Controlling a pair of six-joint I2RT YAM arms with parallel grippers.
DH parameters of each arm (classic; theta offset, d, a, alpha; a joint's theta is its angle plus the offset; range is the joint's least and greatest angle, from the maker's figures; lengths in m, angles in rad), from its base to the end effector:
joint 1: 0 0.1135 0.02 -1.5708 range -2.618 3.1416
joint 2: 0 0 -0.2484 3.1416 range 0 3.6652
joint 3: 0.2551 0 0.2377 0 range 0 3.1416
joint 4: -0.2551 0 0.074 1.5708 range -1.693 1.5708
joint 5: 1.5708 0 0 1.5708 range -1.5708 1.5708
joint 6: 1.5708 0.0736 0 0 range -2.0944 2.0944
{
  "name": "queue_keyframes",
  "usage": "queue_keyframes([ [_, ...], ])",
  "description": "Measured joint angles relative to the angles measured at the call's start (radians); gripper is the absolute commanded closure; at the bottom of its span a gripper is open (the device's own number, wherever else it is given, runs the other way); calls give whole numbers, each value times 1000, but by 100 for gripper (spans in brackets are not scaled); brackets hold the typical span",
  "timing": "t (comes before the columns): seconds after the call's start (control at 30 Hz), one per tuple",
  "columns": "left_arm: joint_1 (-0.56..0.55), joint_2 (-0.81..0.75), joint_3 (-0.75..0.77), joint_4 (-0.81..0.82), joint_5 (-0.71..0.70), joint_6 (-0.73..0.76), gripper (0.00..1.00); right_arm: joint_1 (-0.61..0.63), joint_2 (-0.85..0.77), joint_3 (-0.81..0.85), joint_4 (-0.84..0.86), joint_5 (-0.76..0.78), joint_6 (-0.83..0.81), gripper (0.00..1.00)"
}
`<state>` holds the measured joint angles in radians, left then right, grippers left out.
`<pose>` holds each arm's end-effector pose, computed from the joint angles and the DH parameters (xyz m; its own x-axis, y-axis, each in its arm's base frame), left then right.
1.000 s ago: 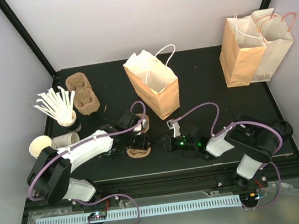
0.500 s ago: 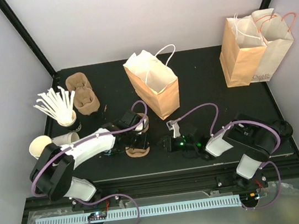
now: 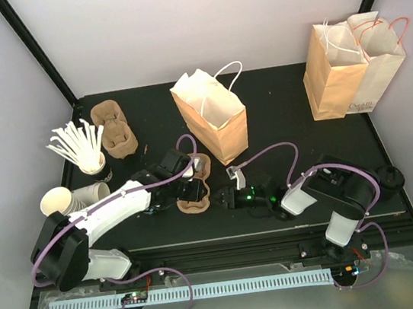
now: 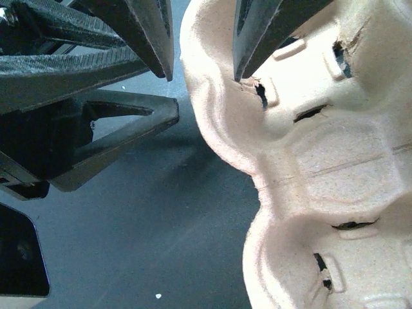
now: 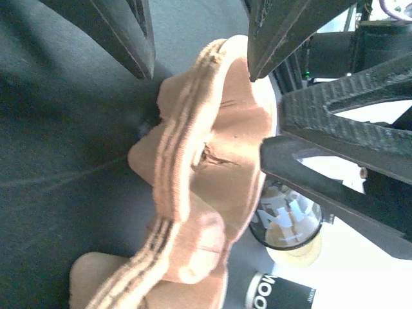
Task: Pack the takeout coffee
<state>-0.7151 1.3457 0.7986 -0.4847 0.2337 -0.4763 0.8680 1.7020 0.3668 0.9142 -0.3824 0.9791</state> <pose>0.1904 -0.1879 0.1623 -0.9095 0.1991 -0.3650 0.3495 0.8415 -0.4120 0.1693 0.2424 0.0920 -0.9176 0.1081 -0.3825 -0.2984 0.4484 0.8426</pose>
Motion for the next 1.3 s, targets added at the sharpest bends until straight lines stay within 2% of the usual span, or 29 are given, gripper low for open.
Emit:
queue_keyframes([
  [0.07, 0, -4, 0, 0, 9, -1, 73, 0, 5, 0, 31, -13, 11, 57],
  [0.23, 2, -3, 0, 3, 31, -10, 60, 0, 21, -2, 75, -22, 33, 59],
  [0.33, 2, 7, 0, 3, 32, -13, 56, 0, 19, -24, 94, -7, 45, 61],
  [0.77, 0, 127, 20, 13, 16, -14, 57, 0, -32, -51, -32, 69, 18, 62],
  [1.0, -1, 144, 73, 14, -23, -11, 53, 0, -35, -47, -100, 92, -3, 62],
  [1.17, -5, 167, 94, 13, -42, -7, 56, 0, -35, -43, -113, 93, -10, 62],
  [1.23, -8, 179, 98, 11, -49, -5, 62, 0, -35, -43, -117, 94, -13, 62],
  [1.3, -10, 193, 101, 9, -55, -3, 72, 0, -36, -42, -124, 95, -14, 62],
])
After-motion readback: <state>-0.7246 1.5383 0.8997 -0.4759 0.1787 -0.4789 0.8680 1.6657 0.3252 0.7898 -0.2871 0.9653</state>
